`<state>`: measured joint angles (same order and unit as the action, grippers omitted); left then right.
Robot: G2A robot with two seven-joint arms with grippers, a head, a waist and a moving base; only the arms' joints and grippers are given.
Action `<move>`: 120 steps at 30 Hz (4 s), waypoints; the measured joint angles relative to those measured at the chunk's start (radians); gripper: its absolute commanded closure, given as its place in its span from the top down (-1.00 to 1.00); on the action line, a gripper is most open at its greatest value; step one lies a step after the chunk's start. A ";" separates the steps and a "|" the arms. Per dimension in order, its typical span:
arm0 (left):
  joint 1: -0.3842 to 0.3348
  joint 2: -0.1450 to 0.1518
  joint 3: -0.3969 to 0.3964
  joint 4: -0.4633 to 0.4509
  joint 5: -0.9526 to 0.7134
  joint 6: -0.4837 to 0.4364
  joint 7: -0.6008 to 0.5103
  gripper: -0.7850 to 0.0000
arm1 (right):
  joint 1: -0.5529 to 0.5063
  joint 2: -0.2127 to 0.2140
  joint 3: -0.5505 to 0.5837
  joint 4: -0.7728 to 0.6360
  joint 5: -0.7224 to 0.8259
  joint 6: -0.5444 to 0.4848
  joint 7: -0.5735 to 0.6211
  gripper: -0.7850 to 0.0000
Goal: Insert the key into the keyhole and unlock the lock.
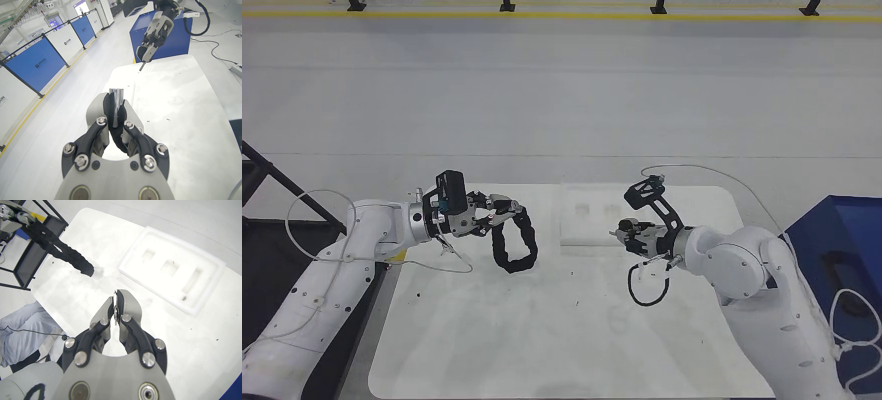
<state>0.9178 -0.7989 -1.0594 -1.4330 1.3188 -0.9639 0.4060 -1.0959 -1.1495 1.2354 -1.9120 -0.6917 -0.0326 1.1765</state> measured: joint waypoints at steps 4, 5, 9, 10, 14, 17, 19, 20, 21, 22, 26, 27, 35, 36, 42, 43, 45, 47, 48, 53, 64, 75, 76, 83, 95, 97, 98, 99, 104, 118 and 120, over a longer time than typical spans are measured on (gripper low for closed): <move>-0.010 -0.009 0.017 -0.052 -0.007 0.007 -0.051 -1.00 | 0.001 0.004 -0.001 -0.011 -0.008 0.013 0.027 -1.00; -0.020 -0.014 0.027 -0.064 -0.008 0.004 -0.062 -1.00 | 0.009 0.006 -0.001 -0.026 -0.016 0.024 0.059 -1.00; -0.067 -0.036 0.083 -0.088 -0.004 -0.016 -0.084 -1.00 | 0.023 0.010 0.011 -0.094 0.007 0.086 0.165 -1.00; -0.080 -0.042 0.100 -0.089 -0.002 -0.021 -0.086 -1.00 | 0.025 0.012 0.014 -0.111 0.015 0.102 0.190 -1.00; -0.148 -0.085 0.203 -0.054 0.015 -0.015 -0.081 -1.00 | 0.034 0.018 0.027 -0.174 0.052 0.170 0.302 -1.00; -0.197 -0.127 0.290 -0.006 0.032 0.014 -0.051 -1.00 | 0.036 0.022 0.037 -0.215 0.055 0.200 0.335 -1.00; -0.225 -0.155 0.346 0.025 0.050 0.031 -0.033 -1.00 | 0.033 0.025 0.044 -0.232 0.053 0.211 0.345 -1.00; -0.242 -0.174 0.381 0.046 0.063 0.040 -0.018 -1.00 | 0.031 0.027 0.049 -0.245 0.050 0.219 0.350 -1.00; -0.253 -0.188 0.407 0.064 0.072 0.048 -0.008 -1.00 | 0.028 0.028 0.053 -0.254 0.048 0.224 0.354 -1.00; -0.264 -0.201 0.430 0.082 0.081 0.056 0.003 -1.00 | 0.025 0.030 0.056 -0.263 0.047 0.228 0.357 -1.00; -0.300 -0.258 0.515 0.171 0.101 0.076 0.061 -1.00 | 0.010 0.037 0.070 -0.290 0.049 0.238 0.360 -1.00; -0.305 -0.269 0.527 0.188 0.102 0.078 0.075 -1.00 | 0.007 0.038 0.073 -0.295 0.052 0.241 0.359 -1.00; -0.319 -0.301 0.559 0.240 0.113 0.090 0.149 -1.00 | 0.000 0.041 0.085 -0.304 0.063 0.246 0.345 -1.00; -0.319 -0.301 0.559 0.240 0.113 0.090 0.149 -1.00 | 0.000 0.041 0.085 -0.304 0.063 0.246 0.345 -1.00; -0.317 -0.301 0.558 0.238 0.112 0.092 0.147 -1.00 | -0.017 0.042 0.081 -0.298 0.073 0.242 0.327 -1.00; -0.311 -0.300 0.555 0.232 0.108 0.098 0.143 -1.00 | -0.023 0.043 0.079 -0.297 0.077 0.242 0.324 -1.00; -0.295 -0.299 0.545 0.216 0.104 0.103 0.154 -1.00 | -0.020 0.045 0.077 -0.303 0.083 0.251 0.339 -1.00; -0.290 -0.297 0.539 0.213 0.134 0.113 0.161 -1.00 | -0.006 0.047 0.075 -0.313 0.087 0.269 0.357 -1.00; -0.290 -0.297 0.538 0.210 0.151 0.122 0.169 -1.00 | 0.001 0.048 0.072 -0.317 0.089 0.277 0.360 -1.00; -0.307 -0.304 0.541 0.202 0.270 0.182 0.243 -1.00 | 0.029 0.062 0.047 -0.337 0.090 0.315 0.359 -1.00; -0.344 -0.340 0.570 0.268 0.369 0.222 0.402 -1.00 | 0.033 0.090 0.030 -0.343 0.068 0.342 0.334 -1.00; -0.335 -0.365 0.569 0.307 0.360 0.229 0.413 -1.00 | -0.021 0.115 0.058 -0.328 0.138 0.438 0.238 -1.00; -0.334 -0.366 0.569 0.308 0.361 0.227 0.413 -1.00 | -0.021 0.117 0.057 -0.329 0.137 0.444 0.232 -1.00; -0.331 -0.375 0.569 0.317 0.381 0.217 0.422 -1.00 | -0.022 0.133 0.054 -0.332 0.138 0.468 0.209 -1.00; -0.329 -0.385 0.563 0.322 0.408 0.201 0.440 -1.00 | -0.017 0.157 0.034 -0.311 0.145 0.484 0.192 -1.00; -0.329 -0.387 0.563 0.321 0.412 0.198 0.439 -1.00 | -0.017 0.160 0.034 -0.314 0.150 0.488 0.188 -1.00; -0.329 -0.388 0.562 0.321 0.416 0.196 0.437 -1.00 | -0.016 0.162 0.033 -0.315 0.151 0.490 0.186 -1.00; -0.329 -0.388 0.562 0.321 0.417 0.195 0.436 -1.00 | -0.016 0.164 0.032 -0.315 0.153 0.491 0.185 -1.00; -0.328 -0.393 0.558 0.321 0.423 0.193 0.434 -1.00 | -0.013 0.172 0.028 -0.313 0.164 0.497 0.179 -1.00; -0.326 -0.402 0.549 0.330 0.434 0.180 0.443 -1.00 | -0.003 0.193 0.016 -0.303 0.191 0.519 0.157 -1.00; -0.327 -0.404 0.548 0.333 0.436 0.177 0.445 -1.00 | 0.000 0.196 0.013 -0.302 0.195 0.523 0.154 -1.00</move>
<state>0.5909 -1.2026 -0.5117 -1.1001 1.7546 -0.7874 0.8508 -1.0963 -0.9535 1.2487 -2.2139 -0.4971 0.4899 1.3301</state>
